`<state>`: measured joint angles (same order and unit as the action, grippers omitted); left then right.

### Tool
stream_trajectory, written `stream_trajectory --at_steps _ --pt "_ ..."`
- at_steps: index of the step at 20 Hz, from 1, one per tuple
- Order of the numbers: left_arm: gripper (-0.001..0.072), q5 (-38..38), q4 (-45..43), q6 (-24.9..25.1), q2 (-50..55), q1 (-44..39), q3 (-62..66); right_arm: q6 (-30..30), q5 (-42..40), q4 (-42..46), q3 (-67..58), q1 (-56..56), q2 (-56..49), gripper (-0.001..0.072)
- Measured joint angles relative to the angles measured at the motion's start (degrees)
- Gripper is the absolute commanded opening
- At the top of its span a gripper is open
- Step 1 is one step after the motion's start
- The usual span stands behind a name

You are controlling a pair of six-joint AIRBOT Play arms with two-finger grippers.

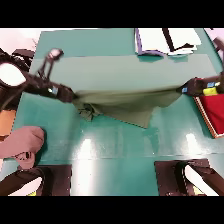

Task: Fold the shirts.

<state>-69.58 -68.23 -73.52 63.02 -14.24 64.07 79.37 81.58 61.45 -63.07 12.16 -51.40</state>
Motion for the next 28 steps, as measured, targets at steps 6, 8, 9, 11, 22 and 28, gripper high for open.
stream_trajectory --at_steps 6,8,9,11,22,28 --pt "0.0426 -4.26 6.14 2.84 0.35 -0.07 -6.10 0.20 -2.97 0.42 6.56 -0.04 0.00 0.0018" --pt "0.0562 -4.33 6.49 3.08 0.44 0.26 -5.86 0.20 -3.52 1.22 7.17 0.20 -0.02 0.0018" --pt "0.0574 -4.22 8.15 3.21 0.39 0.17 -5.14 0.15 -3.52 0.57 7.34 0.09 -0.02 0.0018" --pt "0.0574 -2.32 8.31 3.02 0.42 1.14 -3.56 0.09 -3.58 0.63 7.56 0.04 -0.02 0.0018" --pt "0.0572 12.20 16.11 -1.33 14.93 7.15 -1.49 0.07 -3.89 0.13 7.76 -0.39 -0.02 0.0018" --pt "0.0028 15.41 23.45 1.49 18.64 7.61 -1.42 0.04 -6.03 0.13 7.76 -4.31 -0.02 0.0018"
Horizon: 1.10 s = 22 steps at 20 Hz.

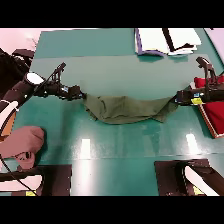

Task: Fold the shirts.

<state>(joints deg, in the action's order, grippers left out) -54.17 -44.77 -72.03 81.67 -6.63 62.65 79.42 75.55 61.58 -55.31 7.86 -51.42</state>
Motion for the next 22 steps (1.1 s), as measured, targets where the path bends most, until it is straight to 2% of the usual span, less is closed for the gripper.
stream_trajectory --at_steps 5,12,18,22 --pt "0.0027 1.95 0.39 0.37 -3.28 0.04 4.37 0.00 -1.27 0.09 -5.16 -2.16 -0.02 0.0018" --pt "0.0027 3.26 -11.74 -0.31 -24.00 0.04 25.05 -0.02 1.84 0.07 -31.87 1.36 -0.02 0.0018" --pt "0.0027 3.32 -22.32 -4.85 -40.15 0.04 34.03 0.00 8.74 0.00 -51.30 9.38 0.02 0.0017" --pt "0.0027 0.37 -30.75 -9.92 -43.47 0.04 35.26 0.57 10.88 -0.15 -56.24 13.70 0.02 0.0016"
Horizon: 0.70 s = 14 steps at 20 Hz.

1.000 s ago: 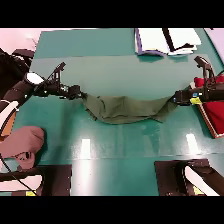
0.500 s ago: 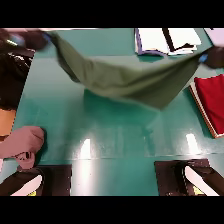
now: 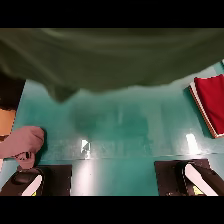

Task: Fold the shirts.

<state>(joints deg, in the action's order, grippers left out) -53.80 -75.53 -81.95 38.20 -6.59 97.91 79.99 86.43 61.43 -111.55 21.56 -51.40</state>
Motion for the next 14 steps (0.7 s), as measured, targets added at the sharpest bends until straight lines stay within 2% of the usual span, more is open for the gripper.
stream_trajectory --at_steps 3,7,12,13,14 --pt "0.0028 -6.16 -4.55 -2.60 3.52 0.00 -1.27 1.01 0.87 -0.37 1.79 0.92 -0.94 0.0016" --pt "0.0029 -12.17 -6.47 -3.91 14.95 -0.02 -8.44 1.95 2.12 2.05 10.38 -3.43 -7.32 0.0017" --pt "0.0031 -8.63 -6.03 -4.44 32.41 0.00 -18.21 2.19 -0.81 8.70 22.84 -12.96 -21.22 0.0018" --pt "0.0102 -6.99 -5.92 -4.50 35.28 0.00 -19.06 2.21 -2.29 9.40 24.13 -14.27 -24.09 0.0018" --pt "0.0330 -5.97 -5.84 -4.52 37.40 0.00 -19.63 2.23 -3.91 9.94 25.05 -15.34 -26.71 0.0031"
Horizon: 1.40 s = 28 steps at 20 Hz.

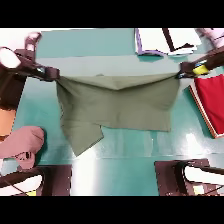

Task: Fold the shirts.

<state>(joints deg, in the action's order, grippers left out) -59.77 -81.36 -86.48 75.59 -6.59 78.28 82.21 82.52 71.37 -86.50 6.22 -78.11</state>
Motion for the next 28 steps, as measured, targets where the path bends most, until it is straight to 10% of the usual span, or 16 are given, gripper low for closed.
stream_trajectory --at_steps 2,3,14,28 --pt "0.0384 2.23 0.15 -0.07 2.91 0.02 -0.68 0.07 -3.19 0.48 0.94 -1.44 -4.26 0.0345" --pt "0.0384 3.13 0.17 -0.04 3.82 0.13 -0.63 0.07 -4.33 0.57 0.85 -1.75 -5.86 0.0367" --pt "0.0385 -10.21 6.36 5.42 -4.02 14.78 -10.08 -6.12 -1.77 -3.78 14.82 11.82 2.95 0.0467" --pt "0.0385 -8.33 16.96 7.50 -13.99 17.75 -31.95 -11.47 -7.50 -12.57 49.07 20.44 8.55 0.0410"
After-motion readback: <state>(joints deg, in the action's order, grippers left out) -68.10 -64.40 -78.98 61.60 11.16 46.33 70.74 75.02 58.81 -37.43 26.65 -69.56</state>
